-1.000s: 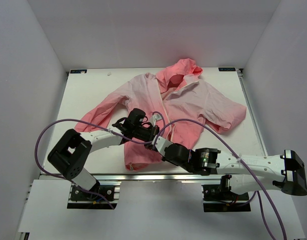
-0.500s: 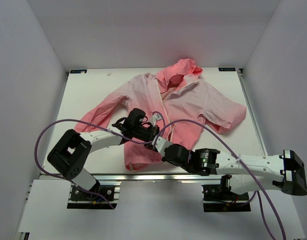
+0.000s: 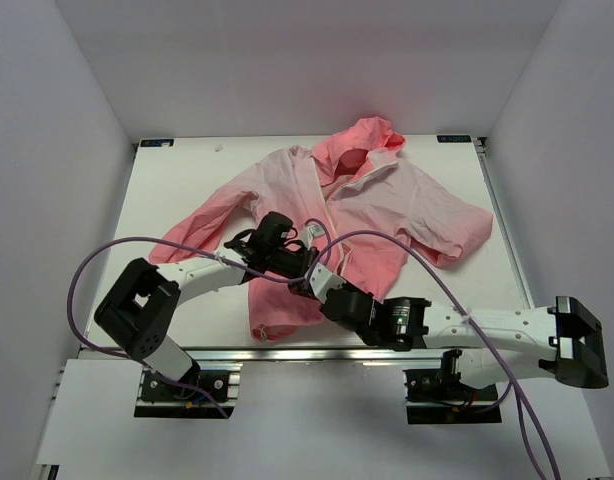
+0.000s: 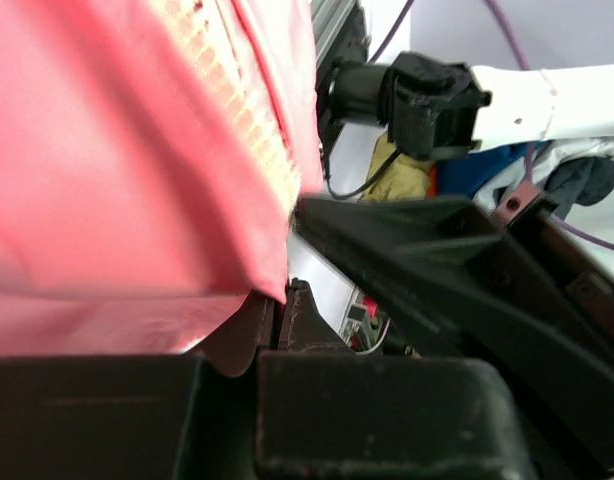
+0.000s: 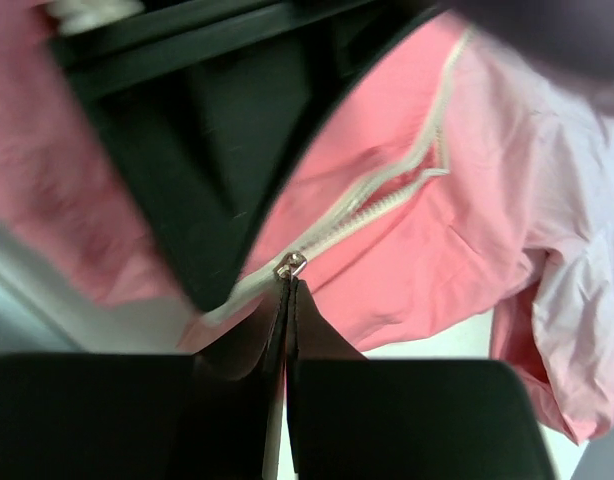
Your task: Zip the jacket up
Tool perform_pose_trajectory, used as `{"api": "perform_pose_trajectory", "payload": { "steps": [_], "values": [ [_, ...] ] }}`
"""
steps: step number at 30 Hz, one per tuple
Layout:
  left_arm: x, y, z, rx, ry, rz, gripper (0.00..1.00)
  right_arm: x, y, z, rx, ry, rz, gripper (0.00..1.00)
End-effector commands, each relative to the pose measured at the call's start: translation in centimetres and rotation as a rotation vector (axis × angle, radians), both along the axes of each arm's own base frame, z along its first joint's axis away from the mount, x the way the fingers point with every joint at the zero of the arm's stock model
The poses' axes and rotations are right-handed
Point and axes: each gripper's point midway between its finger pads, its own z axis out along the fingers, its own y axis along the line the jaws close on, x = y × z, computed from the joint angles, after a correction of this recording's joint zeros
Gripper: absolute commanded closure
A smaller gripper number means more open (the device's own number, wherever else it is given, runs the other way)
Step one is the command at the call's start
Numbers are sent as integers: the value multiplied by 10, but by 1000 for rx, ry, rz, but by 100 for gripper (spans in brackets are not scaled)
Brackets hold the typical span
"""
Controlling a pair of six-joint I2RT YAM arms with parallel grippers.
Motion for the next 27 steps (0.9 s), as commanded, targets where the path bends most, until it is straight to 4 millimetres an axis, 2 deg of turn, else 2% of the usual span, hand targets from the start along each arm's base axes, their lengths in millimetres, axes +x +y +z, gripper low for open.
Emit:
{"api": "perform_pose_trajectory", "payload": {
  "steps": [1,3,5,12,13,14,15,16,18,20,21,22,23,24,26,27],
  "values": [
    [-22,10,12,23,39,-64,100,35,-10,32,59,-148,-193,100],
    [-25,12,11,32,51,-65,100,40,-7,36,79,-147,-195,100],
    [-28,14,8,48,64,-66,100,54,-5,43,119,-165,-218,100],
    [-44,29,3,102,114,-66,100,100,-17,62,198,-190,-325,100],
    [-49,33,0,117,132,-67,100,116,-28,62,202,-195,-364,100],
    [-52,36,-2,124,140,-66,100,123,-27,59,210,-180,-350,100],
    [-54,38,-4,134,148,-64,100,137,-24,66,261,-204,-364,100],
    [-57,40,-7,141,158,-60,100,154,-37,67,261,-224,-402,100],
    [-67,48,-13,150,199,-58,100,176,-31,68,300,-222,-395,100],
    [-75,55,-20,171,229,-56,100,205,-38,78,333,-234,-397,100],
    [-77,57,-22,183,238,-55,100,217,-37,70,323,-229,-395,100],
    [-81,60,-25,202,259,-54,100,235,-44,76,340,-246,-406,100],
    [-83,63,-27,213,264,-51,100,250,-44,90,362,-269,-411,100],
    [-84,66,-29,228,274,-47,100,270,-52,78,338,-260,-439,100],
    [-84,69,-31,236,280,-38,100,295,-55,81,347,-276,-446,100],
    [-83,71,-32,240,286,-31,100,321,-63,80,350,-287,-477,100]
  ]
}}
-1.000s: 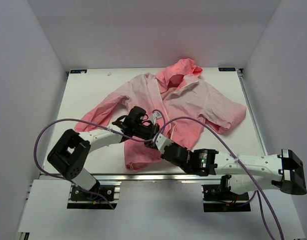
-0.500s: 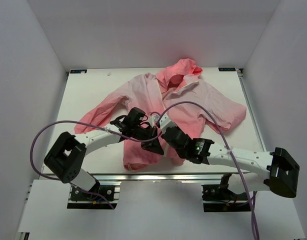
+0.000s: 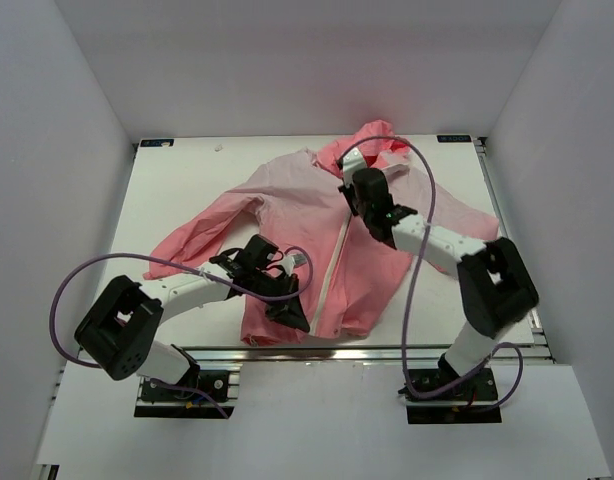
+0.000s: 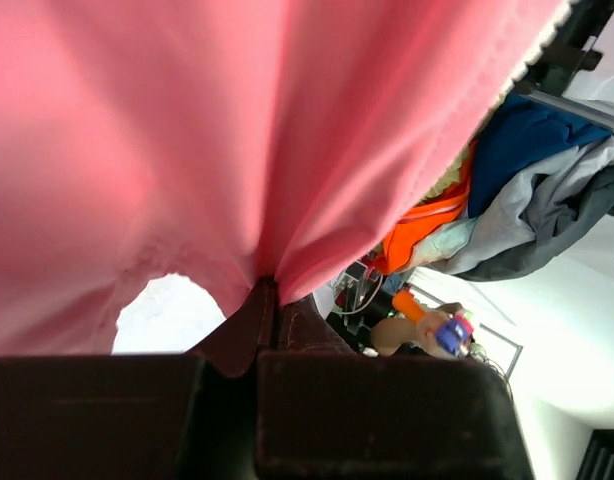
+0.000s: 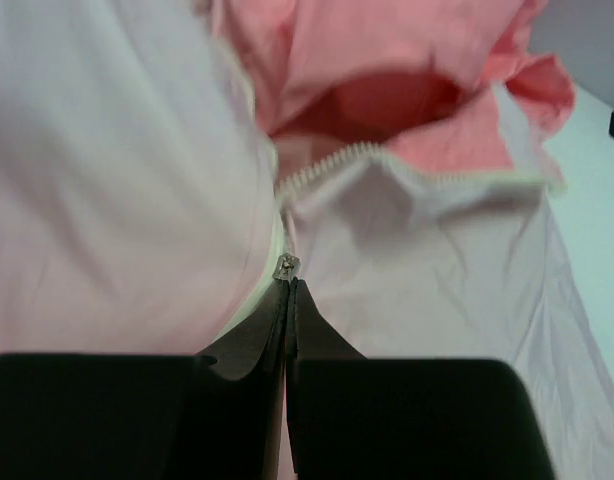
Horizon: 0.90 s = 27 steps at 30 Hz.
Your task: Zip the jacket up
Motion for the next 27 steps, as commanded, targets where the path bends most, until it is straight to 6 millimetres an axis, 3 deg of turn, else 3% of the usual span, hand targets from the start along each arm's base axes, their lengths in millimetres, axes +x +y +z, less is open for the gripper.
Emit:
{"api": "perform_pose_trajectory", "payload": {
  "steps": [1,4,5,6,7,8,9,10,11,12,13,14,16,19,23,27],
  "values": [
    [-29,18,4,30,124,-32,100,86,-22,70,85,-239,-104,100],
    [-30,24,0,35,167,-18,100,144,-34,67,87,-250,-156,100],
    [-30,25,-1,35,176,-15,100,161,-37,37,58,-204,-167,100],
    [-30,27,-3,36,190,-6,100,186,-46,62,83,-262,-201,100],
    [-29,28,-4,38,201,-3,100,200,-51,65,87,-276,-221,100],
    [-28,29,-4,38,206,2,100,218,-57,33,59,-238,-252,100],
    [-28,29,-6,39,216,8,100,234,-72,34,43,-271,-293,100],
    [-30,31,-8,38,243,10,100,256,-83,78,69,-380,-359,100],
    [-28,34,-9,39,258,21,100,275,-89,34,31,-325,-382,100],
    [-30,37,-10,48,275,18,100,290,-100,36,45,-341,-405,100],
    [-28,38,-11,52,288,21,100,306,-104,84,98,-450,-421,100],
    [-25,40,-11,52,278,25,100,317,-107,61,85,-459,-432,100],
    [-23,44,-12,76,291,33,100,321,-118,71,69,-530,-446,100],
    [-20,46,-13,81,290,38,100,324,-121,66,126,-544,-400,100],
    [-25,50,-15,101,313,42,100,337,-137,81,180,-632,-413,100],
    [-31,63,-21,183,316,58,100,330,-158,81,173,-636,-502,100]
  ]
}}
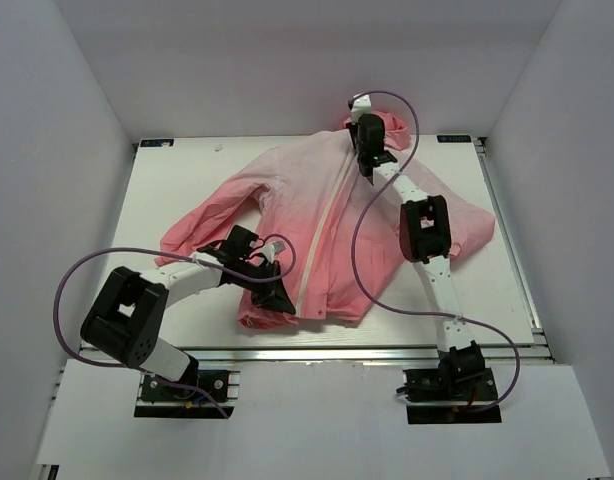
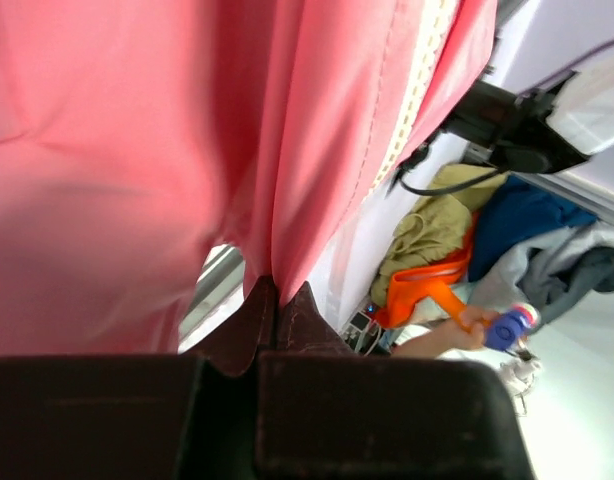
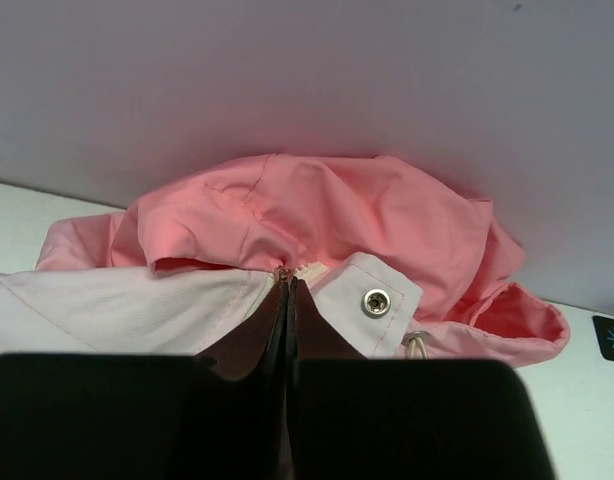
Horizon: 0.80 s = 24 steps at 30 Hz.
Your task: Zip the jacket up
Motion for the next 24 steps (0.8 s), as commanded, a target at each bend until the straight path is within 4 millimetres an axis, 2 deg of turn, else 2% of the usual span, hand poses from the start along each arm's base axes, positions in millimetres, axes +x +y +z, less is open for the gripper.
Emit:
{"api": "perform_pose_trajectory", "payload": {
  "steps": [1,2,3,4,5,6,7,8,9,12,16,19,20,22,23,24],
  "values": [
    [-79,35,1,124,334,-77,100,22,-110,104,80,-303,-211,100],
    [-78,38,0,140,321,-82,100,13,-102,134,73,-309,-132,100],
    [-80,43,-3,170,316,-97,100,8,-98,129,62,-296,-104,100],
    [-83,44,-3,172,319,-101,100,7,-101,135,54,-298,-106,100],
    [-86,46,-4,178,328,-101,100,12,-107,122,39,-245,-118,100],
    [-94,52,-5,192,349,-103,100,16,-123,133,42,-271,-161,100],
    [-99,56,-6,210,360,-104,100,18,-131,156,44,-326,-186,100],
    [-104,60,-7,229,367,-105,100,19,-136,156,33,-340,-203,100],
    [-110,65,-8,243,379,-111,100,18,-142,165,8,-381,-212,100],
    [-122,73,-10,264,388,-112,100,20,-147,160,-37,-395,-225,100],
    [-124,74,-10,266,388,-109,100,21,-150,152,-91,-384,-226,100],
    [-116,72,-10,277,364,-113,100,21,-144,146,-74,-360,-193,100],
    [-105,71,-11,297,338,-118,100,19,-139,149,-57,-356,-177,100],
    [-95,68,-10,308,319,-128,100,18,-129,143,-62,-324,-129,100],
    [-88,65,-9,301,303,-137,92,12,-122,156,-56,-333,-117,100],
    [-73,57,-4,289,266,-139,63,10,-115,150,-65,-307,-82,86]
  ]
}}
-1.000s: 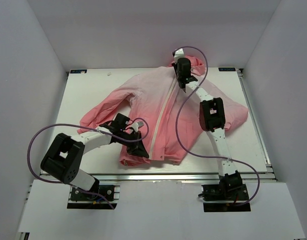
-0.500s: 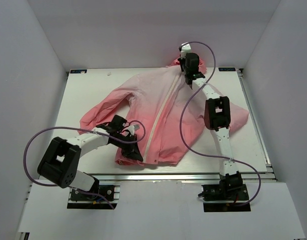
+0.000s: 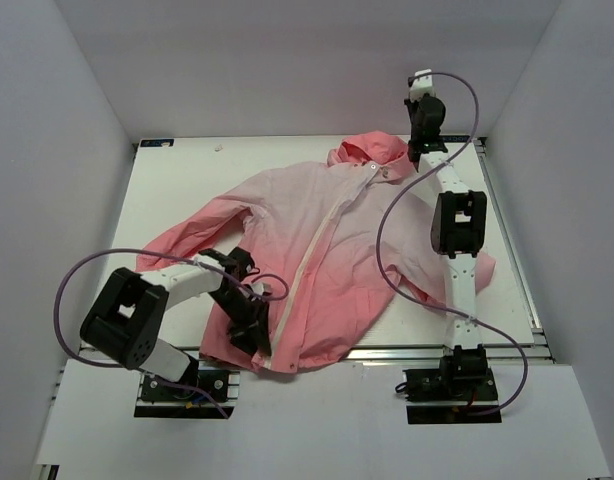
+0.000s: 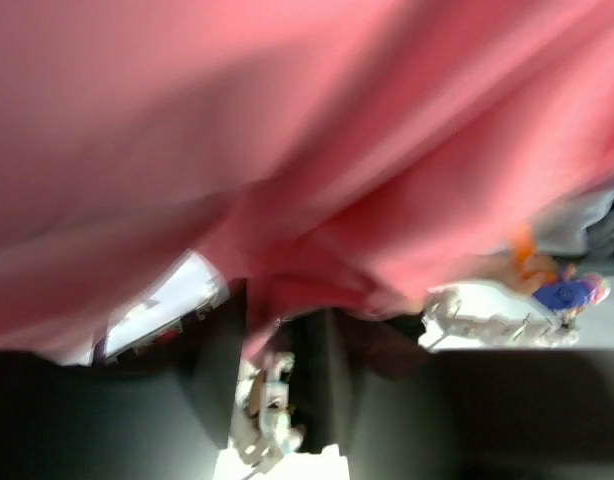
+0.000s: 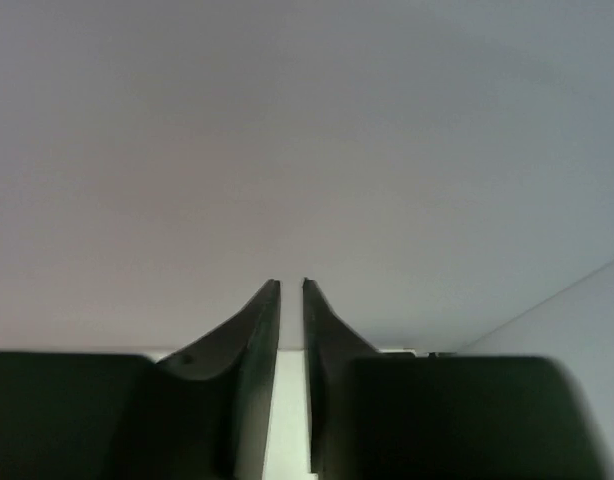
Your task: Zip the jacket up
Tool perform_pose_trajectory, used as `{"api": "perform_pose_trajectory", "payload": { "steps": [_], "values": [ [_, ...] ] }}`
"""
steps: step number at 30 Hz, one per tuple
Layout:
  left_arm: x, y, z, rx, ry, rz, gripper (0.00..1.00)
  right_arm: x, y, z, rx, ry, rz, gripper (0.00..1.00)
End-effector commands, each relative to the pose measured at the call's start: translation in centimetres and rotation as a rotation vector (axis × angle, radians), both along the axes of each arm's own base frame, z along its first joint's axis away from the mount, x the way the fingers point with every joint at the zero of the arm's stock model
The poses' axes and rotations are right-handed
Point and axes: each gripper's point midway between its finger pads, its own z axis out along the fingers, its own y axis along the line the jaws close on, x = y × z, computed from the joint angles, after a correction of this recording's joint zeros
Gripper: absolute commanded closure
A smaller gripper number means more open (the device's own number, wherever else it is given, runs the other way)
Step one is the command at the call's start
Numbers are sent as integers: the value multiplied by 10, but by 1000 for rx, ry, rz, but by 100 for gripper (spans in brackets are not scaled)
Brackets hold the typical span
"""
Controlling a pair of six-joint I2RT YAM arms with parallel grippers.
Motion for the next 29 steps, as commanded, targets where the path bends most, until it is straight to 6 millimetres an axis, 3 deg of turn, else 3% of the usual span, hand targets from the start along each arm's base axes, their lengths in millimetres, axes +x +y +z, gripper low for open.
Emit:
{"api": "perform_pose_trajectory", "payload": {
  "steps": [1,2,3,4,5,6,7,9,10,12,13,14,15,16,17,18,19,20,21,22,23,24,25,26,27,29],
  "values": [
    [38,-16,14,-38,-112,-32,46,-18,55,63,-6,-72,125,76],
    [47,-18,18,-33,-145,-46,32,-28,61,84,18,-90,137,68],
    [73,-24,28,-18,-233,-51,6,-33,66,74,24,-54,156,53],
    [84,-25,35,-5,-272,-56,2,-44,69,96,58,-69,167,36],
    [96,-27,42,3,-319,-58,2,-50,68,98,58,-56,164,27],
    [124,-28,55,43,-424,-52,2,-56,69,100,114,-43,165,18],
    [138,-27,61,77,-471,-40,2,-69,67,115,148,-39,161,12],
    [171,-19,74,147,-570,17,2,-86,61,107,251,43,119,11],
    [204,-14,89,205,-673,61,2,-105,57,118,292,54,96,11],
    [249,3,107,254,-780,190,2,-135,44,103,380,145,9,11],
    [278,18,124,317,-864,280,2,-161,41,134,473,103,2,11],
    [308,35,140,329,-933,406,2,-181,38,96,494,195,-36,11],
    [323,45,153,328,-989,466,2,-199,32,94,522,205,-65,11],
    [338,57,166,322,-1034,533,2,-230,28,110,580,199,-76,11],
    [359,80,191,302,-1106,630,2,-250,26,82,579,277,-99,11],
    [366,92,199,303,-1123,670,2,-267,28,78,595,320,-90,11],
    [372,109,203,336,-1126,720,2,-299,24,79,605,374,-109,11],
    [376,138,209,406,-1112,778,2,-317,22,62,650,423,-149,11],
    [376,148,211,433,-1106,790,2,-334,20,57,662,441,-167,11],
    [375,161,212,490,-1105,805,2,-356,16,69,677,412,-159,11],
    [371,176,213,582,-1117,809,2,-366,14,65,684,402,-159,11],
    [365,183,222,609,-1150,819,2,-383,5,40,670,427,-204,11],
    [361,189,226,637,-1170,826,2,-397,0,57,690,348,-194,10],
    [359,192,223,646,-1193,815,2,-406,-4,53,684,334,-202,11],
    [351,191,237,619,-1239,826,2,-420,-7,54,687,311,-195,11],
    [349,187,246,578,-1286,828,2,-430,-8,55,676,312,-182,10]
  ]
}}
